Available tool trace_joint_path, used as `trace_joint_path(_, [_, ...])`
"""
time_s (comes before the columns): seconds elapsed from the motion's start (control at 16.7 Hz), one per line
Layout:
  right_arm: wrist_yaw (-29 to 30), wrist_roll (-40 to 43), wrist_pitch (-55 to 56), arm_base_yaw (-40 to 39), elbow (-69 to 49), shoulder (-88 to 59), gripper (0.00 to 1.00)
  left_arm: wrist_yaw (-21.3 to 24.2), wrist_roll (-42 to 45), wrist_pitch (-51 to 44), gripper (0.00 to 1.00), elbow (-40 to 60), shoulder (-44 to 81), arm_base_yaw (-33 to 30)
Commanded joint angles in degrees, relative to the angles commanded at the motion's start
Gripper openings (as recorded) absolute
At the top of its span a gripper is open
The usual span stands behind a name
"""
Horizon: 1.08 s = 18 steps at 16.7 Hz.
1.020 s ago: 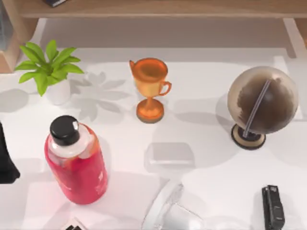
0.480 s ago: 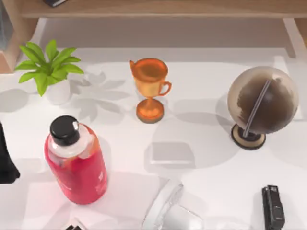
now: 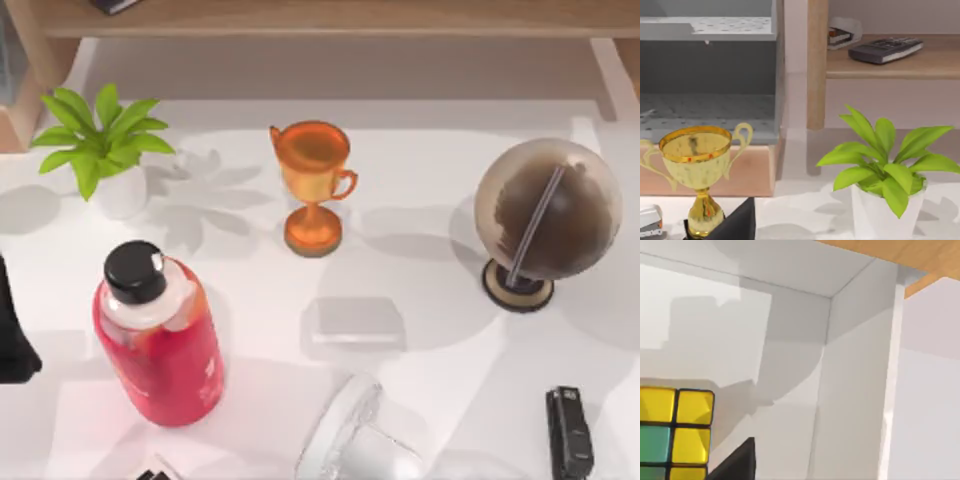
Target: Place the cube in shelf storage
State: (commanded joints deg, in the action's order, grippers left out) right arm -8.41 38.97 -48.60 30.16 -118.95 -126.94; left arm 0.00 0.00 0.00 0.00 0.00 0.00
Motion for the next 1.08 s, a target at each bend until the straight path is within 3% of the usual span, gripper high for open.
trace_joint_path(0.24, [2.3,-8.2,-17.8,-5.3,-10.2,-6.6,1.0,0.0,0.0,0.0,1.0,0.0,0.0,0.0])
trace_joint_path(0.42, [3.3,-11.8,-24.9,-7.0,-14.1,-10.3,1.0,0.0,0.0,0.0,1.0,0.0,0.0,0.0])
trace_joint_path(1.08, [3.6,-13.0,-24.6,-7.5,-13.6,-12.2,1.0,0.0,0.0,0.0,1.0,0.0,0.0,0.0])
